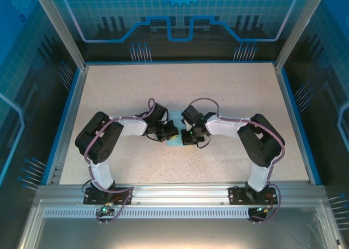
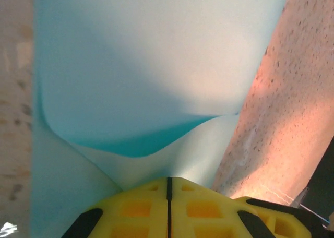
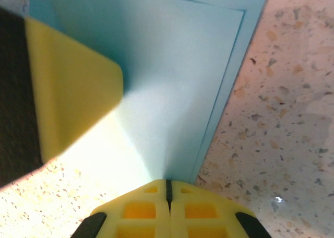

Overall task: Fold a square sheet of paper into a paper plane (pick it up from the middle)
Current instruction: Fold the triangle a second time at the center of the table.

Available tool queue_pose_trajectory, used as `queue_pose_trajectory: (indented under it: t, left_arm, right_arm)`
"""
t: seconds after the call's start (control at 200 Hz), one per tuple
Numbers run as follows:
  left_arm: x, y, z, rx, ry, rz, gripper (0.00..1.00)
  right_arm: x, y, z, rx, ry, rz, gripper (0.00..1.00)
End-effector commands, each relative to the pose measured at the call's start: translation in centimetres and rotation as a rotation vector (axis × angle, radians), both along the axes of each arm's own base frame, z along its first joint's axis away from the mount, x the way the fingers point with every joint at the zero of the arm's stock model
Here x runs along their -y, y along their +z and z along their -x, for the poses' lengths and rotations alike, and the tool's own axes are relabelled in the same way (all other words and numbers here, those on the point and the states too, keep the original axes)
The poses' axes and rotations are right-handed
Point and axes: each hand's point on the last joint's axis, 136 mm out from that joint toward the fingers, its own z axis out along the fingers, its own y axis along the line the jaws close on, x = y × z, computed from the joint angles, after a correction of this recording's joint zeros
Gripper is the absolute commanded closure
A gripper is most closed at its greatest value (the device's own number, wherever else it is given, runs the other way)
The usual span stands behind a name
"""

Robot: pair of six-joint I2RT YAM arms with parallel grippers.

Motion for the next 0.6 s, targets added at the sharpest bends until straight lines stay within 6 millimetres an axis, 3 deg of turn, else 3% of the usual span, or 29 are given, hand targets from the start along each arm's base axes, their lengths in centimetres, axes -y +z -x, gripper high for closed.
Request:
queue_pose_trajectory:
  t: [0.0,0.385,0.595]
  left_arm:
    - [-3.3,-1.8,-1.8,0.026,0.050,-0.140,0.90]
    - [-6.4,-2.3,-4.6,0.094,0.047,-0.142,0.90]
    - [-8.0,-0.9,-6.1,0.138,0.059,-0.136,0.89]
  right_arm:
    - [6.4,-6.0,4.4,-0.131,0.014,0.307,0.95]
    - [6.5,-6.2,4.6,-0.139,0.019,0.315,0.95]
    - [6.8,-6.3,4.7,-0.142,0.015,0.323,0.95]
